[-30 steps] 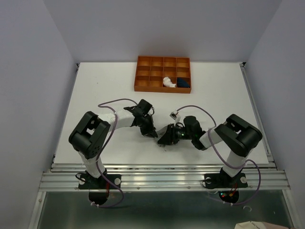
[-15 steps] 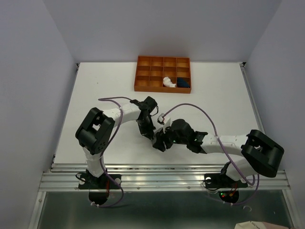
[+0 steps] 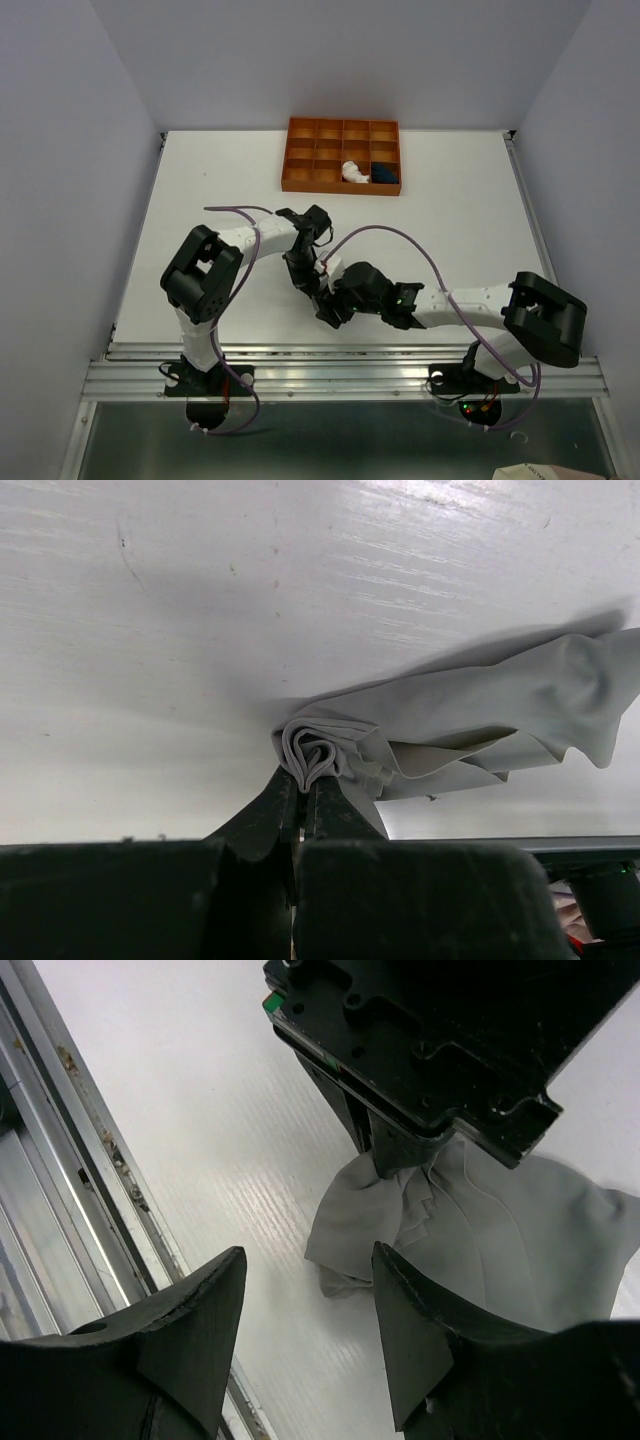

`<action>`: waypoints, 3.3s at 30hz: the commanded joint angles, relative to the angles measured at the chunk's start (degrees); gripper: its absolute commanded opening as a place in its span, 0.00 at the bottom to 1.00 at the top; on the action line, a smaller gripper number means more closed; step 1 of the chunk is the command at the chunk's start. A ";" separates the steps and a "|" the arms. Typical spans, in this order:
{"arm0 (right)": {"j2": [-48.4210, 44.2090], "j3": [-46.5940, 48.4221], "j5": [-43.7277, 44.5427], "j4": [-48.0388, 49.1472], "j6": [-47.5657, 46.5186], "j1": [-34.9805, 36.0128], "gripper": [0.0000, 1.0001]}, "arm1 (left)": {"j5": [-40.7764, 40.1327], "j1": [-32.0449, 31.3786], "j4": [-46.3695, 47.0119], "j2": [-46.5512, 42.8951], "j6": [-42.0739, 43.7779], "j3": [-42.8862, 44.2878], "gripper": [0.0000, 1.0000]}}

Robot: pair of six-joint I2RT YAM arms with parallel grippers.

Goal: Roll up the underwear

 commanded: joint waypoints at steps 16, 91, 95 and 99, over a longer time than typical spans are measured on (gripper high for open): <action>7.24 4.65 4.86 -1.40 -2.18 2.38 0.58 | -4.04 -0.35 -4.89 1.75 -0.07 1.45 0.00; 21.30 -12.66 -30.04 35.08 31.65 -24.42 0.02 | 10.46 5.36 27.10 -11.87 1.43 -18.24 0.59; 21.66 -12.49 -30.30 35.08 32.18 -24.95 0.03 | 10.37 4.66 27.19 -10.91 1.43 -18.07 0.49; 22.44 -12.23 -30.74 35.08 32.18 -24.95 0.03 | 10.81 3.87 27.19 -9.41 1.78 -17.63 0.41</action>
